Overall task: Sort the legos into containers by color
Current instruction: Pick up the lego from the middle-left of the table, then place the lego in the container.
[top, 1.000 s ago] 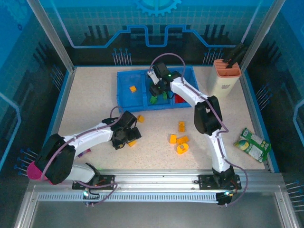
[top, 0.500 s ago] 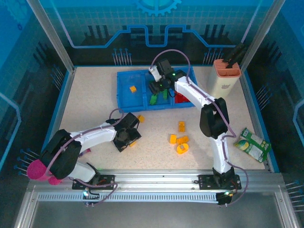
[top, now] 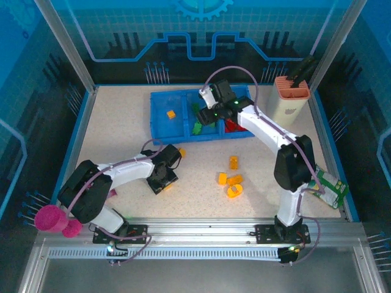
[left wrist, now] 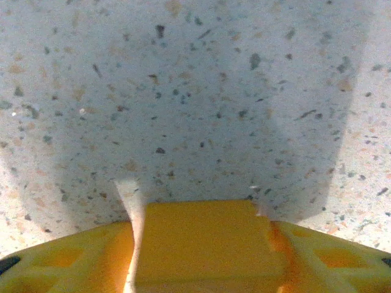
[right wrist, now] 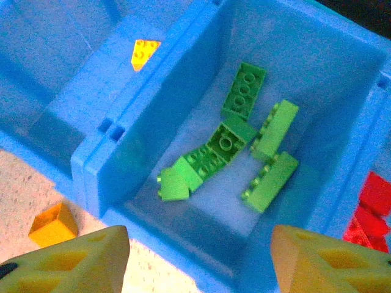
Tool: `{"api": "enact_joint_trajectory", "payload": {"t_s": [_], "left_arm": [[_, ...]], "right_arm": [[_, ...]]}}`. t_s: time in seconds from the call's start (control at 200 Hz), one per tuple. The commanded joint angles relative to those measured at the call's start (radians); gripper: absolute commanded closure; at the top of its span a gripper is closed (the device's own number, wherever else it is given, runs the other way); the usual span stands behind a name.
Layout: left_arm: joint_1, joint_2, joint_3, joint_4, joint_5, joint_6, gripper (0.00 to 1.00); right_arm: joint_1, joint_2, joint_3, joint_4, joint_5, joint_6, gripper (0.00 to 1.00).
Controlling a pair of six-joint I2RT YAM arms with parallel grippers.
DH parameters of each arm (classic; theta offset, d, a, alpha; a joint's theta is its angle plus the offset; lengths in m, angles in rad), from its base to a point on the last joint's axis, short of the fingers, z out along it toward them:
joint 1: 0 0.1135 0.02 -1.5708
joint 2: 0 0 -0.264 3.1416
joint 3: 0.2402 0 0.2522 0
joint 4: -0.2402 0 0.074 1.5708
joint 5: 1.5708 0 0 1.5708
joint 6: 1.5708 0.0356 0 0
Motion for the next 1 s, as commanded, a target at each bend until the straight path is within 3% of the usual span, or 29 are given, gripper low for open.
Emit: {"api": "enact_joint_trajectory", "payload": {"t_s": [0.0,0.06,0.26,0.47,0.655,0.831,0.996], "left_arm": [[-0.007,0.051,0.009,0.125,0.035,0.033,0.51],[-0.007,0.051,0.020,0.115,0.039,0.050,0.59],[0.000,0.042,0.108,0.026,-0.010,0.155,0.70],[0.046,0.058,0.402,-0.132,-0.138,0.371,0.70],[0.154,0.117,0.596,-0.118,-0.185,0.508,0.70],[0.289,0.262,0.714,-0.025,-0.181,0.568,0.69],[0.324,0.460,0.901,-0.015,-0.218,0.617,0.69]], "right_arm": [[-0.027,-0.117,-0.102,0.049,0.020,0.041,0.34],[-0.041,-0.165,-0.164,0.049,0.030,0.063,0.33],[-0.059,-0.293,-0.340,0.027,0.001,0.086,0.32],[-0.060,-0.457,-0.527,0.055,0.000,0.112,0.28],[-0.068,-0.584,-0.623,0.024,0.019,0.145,0.22],[-0.080,-0.645,-0.644,-0.047,0.001,0.176,0.20],[-0.082,-0.719,-0.666,-0.074,-0.020,0.250,0.20]]}}
